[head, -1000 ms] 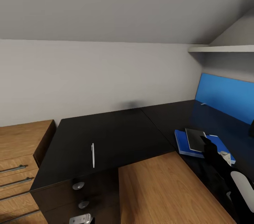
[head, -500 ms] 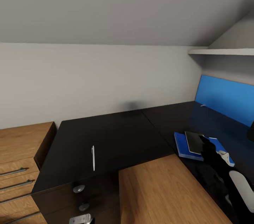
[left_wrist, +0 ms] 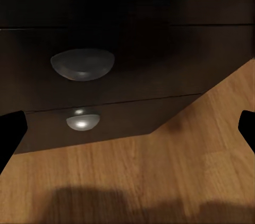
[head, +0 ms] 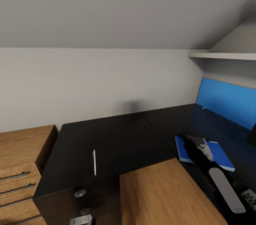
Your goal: In the bedroom, organize the workspace by keeping the computer under the desk, ensuring the monitor is on the desk, placing the keyboard on the desk next to the monitor, placing the mouse on the desk next to the keyboard, moving the folder from the swivel chair onto the desk next to the mouse, stacking the notebook on top of the folder with the pen on top of the notebook, and positioning the swivel chair next to the desk.
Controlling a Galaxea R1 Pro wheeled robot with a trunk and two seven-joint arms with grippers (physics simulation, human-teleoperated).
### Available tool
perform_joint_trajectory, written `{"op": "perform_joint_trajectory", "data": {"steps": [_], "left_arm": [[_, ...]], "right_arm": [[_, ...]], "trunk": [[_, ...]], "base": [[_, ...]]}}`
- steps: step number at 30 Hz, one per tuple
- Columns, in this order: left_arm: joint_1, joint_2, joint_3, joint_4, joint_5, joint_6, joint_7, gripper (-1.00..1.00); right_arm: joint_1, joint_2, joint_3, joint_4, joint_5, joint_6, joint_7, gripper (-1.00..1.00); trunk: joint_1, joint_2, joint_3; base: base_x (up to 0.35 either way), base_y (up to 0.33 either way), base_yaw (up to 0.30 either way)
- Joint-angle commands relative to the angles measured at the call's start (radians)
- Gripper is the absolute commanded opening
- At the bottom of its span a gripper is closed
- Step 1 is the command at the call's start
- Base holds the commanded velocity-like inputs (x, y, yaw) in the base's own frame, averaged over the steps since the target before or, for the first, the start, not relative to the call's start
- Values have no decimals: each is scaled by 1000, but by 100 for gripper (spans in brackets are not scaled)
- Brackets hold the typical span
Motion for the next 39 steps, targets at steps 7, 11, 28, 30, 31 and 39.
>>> {"op": "perform_joint_trajectory", "data": {"steps": [7, 11, 28, 30, 31, 39], "left_arm": [[0, 1, 11, -9, 10, 8, -6, 100], [0, 29, 14, 24, 11, 4, -6, 100], [1, 107, 212, 241, 43, -80, -14, 100], [1, 117, 231, 297, 44, -168, -14, 100], [1, 123, 236, 328, 44, -210, -13, 100], [0, 138, 250, 393, 47, -296, -10, 100]], "right_arm": [[0, 24, 105, -134, 214, 46, -254, 100], [-2, 29, 204, -170, 247, 73, -350, 100], [-23, 138, 330, -183, 356, 220, -467, 100], [-31, 179, 332, -183, 416, 285, -505, 100], [-34, 202, 333, -182, 449, 309, -517, 100], [-37, 263, 427, -170, 580, 330, -529, 100]], "trunk": [[-27, 49, 21], [-42, 77, 34], [-107, 196, 87], [-115, 210, 93], [-119, 217, 96], [-150, 273, 121]], "base": [[0, 0, 0], [0, 0, 0], [0, 0, 0], [0, 0, 0], [0, 0, 0], [0, 0, 0]]}}
